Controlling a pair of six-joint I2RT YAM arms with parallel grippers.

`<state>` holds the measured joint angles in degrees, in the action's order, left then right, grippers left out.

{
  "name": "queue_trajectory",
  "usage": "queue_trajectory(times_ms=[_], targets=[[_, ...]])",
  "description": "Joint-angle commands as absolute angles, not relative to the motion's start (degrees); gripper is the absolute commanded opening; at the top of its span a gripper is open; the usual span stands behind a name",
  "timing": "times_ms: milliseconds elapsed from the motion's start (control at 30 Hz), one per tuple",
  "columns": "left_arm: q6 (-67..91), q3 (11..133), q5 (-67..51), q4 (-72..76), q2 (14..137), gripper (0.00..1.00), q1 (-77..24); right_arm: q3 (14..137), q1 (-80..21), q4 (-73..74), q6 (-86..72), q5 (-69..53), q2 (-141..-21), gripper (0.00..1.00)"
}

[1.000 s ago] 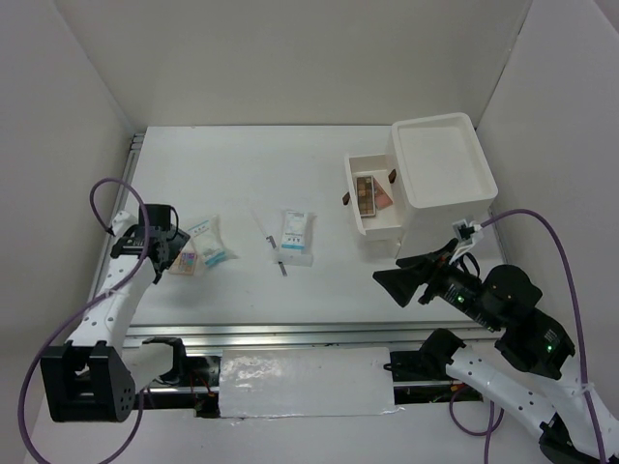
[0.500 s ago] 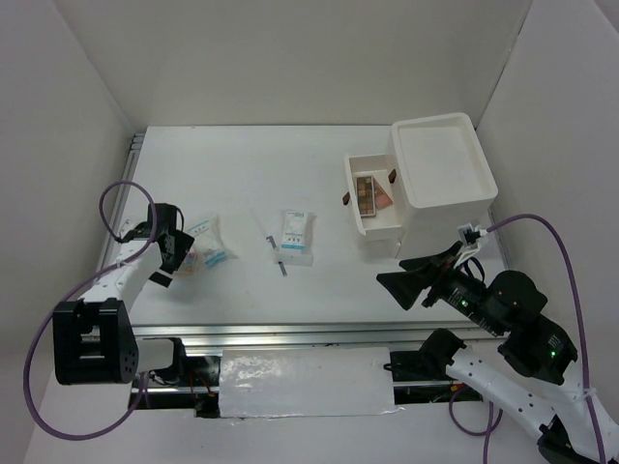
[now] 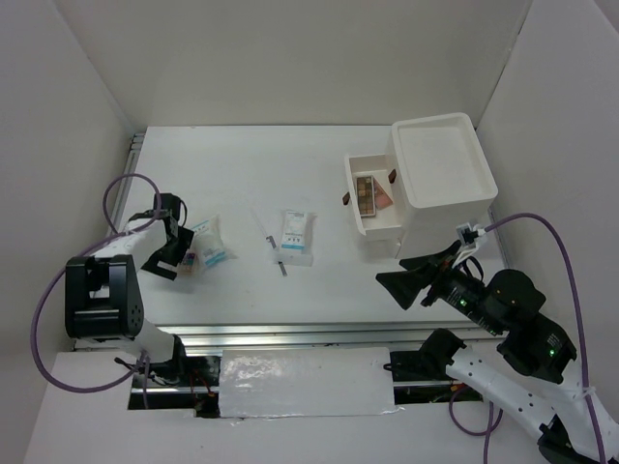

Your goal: Organize the makeup

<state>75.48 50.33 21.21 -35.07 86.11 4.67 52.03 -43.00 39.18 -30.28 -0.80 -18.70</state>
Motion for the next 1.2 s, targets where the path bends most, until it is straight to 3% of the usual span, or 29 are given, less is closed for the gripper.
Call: queue_trajectory(times_ms=[0,400,600,800,933,1100,1167], targets=[[77.4,52.5,21.9,-36.6,88.9,0.99,5.2,52.3,-43.4,38.3,-29.1,-0.2,-19.5,1.00],[78.0,53.4,22.1,-36.7,95.1,1.00,6.2,51.5,-43.4,37.7,-29.1,-0.1,-19.6,1.00],[78.1,51.5,22.2,-36.7,95.1,0.92,6.3,50.9,-43.4,37.1,-29.4,-0.2,-19.6,1.00],[78.0,48.5,21.5,-37.2,91.7,0.55,7.1,51.2,-43.3,37.8,-29.4,-0.1,-19.0,1.00],[77.9,46.2,22.3,-38.1,84.0,0.50,7.6,51.3,-43.4,38.1,-29.4,-0.2,-18.7,1.00],[70.3,46.1,21.7,-34.9,68.1,0.27,7.0,51.6,-43.4,38.0,-29.5,-0.1,-19.1,1.00],[69.1,46.9,22.3,-33.8,61.7,0.23,4.5,51.7,-43.4,37.6,-29.5,-0.1,-19.0,1.00]])
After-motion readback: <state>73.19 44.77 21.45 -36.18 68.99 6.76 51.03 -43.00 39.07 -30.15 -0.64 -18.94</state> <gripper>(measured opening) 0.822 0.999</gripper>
